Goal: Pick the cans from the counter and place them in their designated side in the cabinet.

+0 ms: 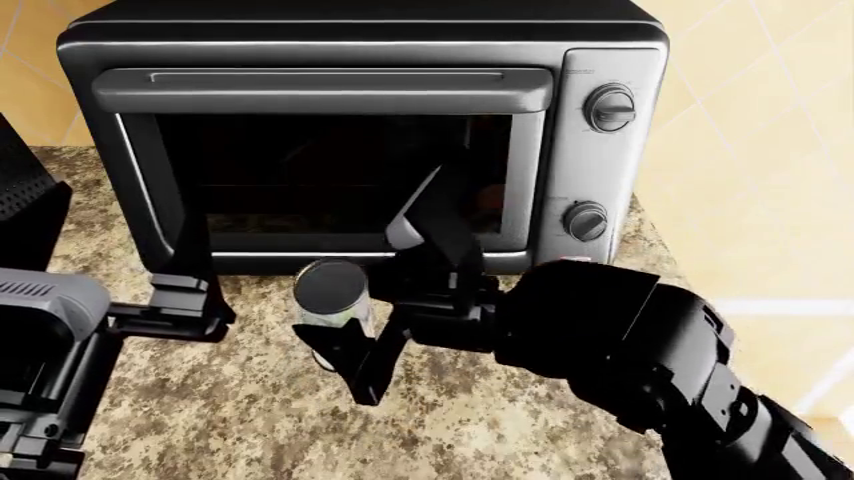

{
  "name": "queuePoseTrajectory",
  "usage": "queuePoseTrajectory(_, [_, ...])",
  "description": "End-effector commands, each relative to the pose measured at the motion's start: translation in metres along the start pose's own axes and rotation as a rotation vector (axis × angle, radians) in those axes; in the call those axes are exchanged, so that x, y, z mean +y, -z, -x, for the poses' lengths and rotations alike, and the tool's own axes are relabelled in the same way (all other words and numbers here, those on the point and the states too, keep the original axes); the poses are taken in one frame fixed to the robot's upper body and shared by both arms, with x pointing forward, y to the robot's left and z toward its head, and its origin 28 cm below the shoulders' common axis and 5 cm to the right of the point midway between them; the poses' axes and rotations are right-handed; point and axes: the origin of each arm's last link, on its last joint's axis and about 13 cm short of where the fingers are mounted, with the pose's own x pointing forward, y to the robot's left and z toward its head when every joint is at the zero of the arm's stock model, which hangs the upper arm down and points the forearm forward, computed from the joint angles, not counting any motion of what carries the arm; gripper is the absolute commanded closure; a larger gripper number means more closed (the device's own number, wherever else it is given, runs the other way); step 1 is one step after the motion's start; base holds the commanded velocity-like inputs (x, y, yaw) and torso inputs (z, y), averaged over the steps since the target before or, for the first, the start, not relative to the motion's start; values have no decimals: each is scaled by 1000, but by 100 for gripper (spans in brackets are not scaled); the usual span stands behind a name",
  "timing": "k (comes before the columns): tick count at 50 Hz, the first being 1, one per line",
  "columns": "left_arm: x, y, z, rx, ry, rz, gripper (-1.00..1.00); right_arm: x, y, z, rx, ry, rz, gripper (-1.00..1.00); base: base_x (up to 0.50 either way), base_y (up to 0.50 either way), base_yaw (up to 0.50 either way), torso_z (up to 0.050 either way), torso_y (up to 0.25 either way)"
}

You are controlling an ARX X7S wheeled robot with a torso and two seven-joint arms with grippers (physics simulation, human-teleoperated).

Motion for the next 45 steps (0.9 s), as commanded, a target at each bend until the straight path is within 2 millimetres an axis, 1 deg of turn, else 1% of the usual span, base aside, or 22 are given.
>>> queuePoseTrajectory(1, [-1,0,0,0,3,2,-100,18,-52,33,-75,18,54,100,0,0,0,0,0])
queuePoseTrajectory(4, [-1,-1,1,-3,4,4,-100,26,-64,43,-100,17,63,100,0,0,0,0,3])
queuePoseTrajectory(13, [-1,-4,-1,-15,-7,8,-100,40,-93,70,-166,16,67,100,0,0,0,0,0])
queuePoseTrajectory(22, [0,-7,-1,-23,-13,9,-100,52,-119,90,-255,-6,55,100,0,0,0,0,1])
queuePoseTrajectory(30, [-2,-10,-2,-27,-9,9,-100,55,-143,96,-323,3,76,100,0,0,0,0,0])
queuePoseTrajectory(37, [-3,-12,-2,-31,-3,8,-100,44,-175,99,-411,103,66,100,0,0,0,0,0])
queuePoseTrajectory(45, [-3,-12,-2,-31,-2,8,-100,42,-180,99,-418,118,65,100,0,0,0,1,1])
